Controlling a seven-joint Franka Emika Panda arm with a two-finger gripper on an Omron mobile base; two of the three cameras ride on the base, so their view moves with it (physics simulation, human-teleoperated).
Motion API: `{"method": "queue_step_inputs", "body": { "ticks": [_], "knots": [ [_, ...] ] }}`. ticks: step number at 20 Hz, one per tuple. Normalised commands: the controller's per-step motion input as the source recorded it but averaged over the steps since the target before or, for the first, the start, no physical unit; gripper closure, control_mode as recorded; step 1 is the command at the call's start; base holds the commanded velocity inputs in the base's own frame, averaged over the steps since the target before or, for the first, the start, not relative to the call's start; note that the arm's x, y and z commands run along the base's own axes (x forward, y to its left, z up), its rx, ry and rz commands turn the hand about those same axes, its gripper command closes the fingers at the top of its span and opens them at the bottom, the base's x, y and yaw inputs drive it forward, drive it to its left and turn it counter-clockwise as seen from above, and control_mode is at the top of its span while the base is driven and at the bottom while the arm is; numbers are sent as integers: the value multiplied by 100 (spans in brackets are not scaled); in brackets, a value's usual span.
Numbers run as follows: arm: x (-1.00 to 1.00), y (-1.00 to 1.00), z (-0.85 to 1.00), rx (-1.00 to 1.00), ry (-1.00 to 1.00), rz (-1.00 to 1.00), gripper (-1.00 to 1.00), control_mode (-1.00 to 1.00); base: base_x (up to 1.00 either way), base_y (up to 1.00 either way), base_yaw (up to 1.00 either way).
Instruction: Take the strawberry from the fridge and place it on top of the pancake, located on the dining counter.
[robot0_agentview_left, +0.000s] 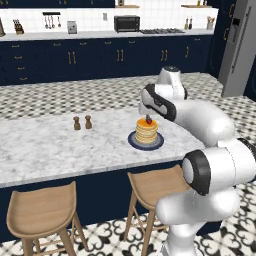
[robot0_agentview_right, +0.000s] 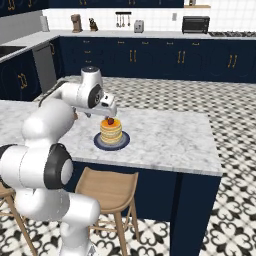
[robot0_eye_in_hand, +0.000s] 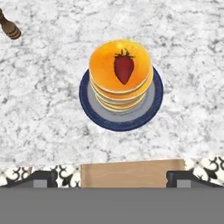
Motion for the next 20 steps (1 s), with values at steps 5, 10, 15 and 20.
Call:
{"method": "queue_step_inputs", "body": {
  "ticks": [5, 10, 15, 20],
  "knots": [
    [-84, 50, 37, 0, 0, 0, -100, -100, 0, 0, 0],
    [-34, 63, 33, -9, 8, 0, -100, -100, 0, 0, 0],
    [-2, 84, -15, -16, 7, 0, -100, -100, 0, 0, 0],
    [-2, 73, -49, -30, 0, 0, -100, -100, 0, 0, 0]
  ]
}}
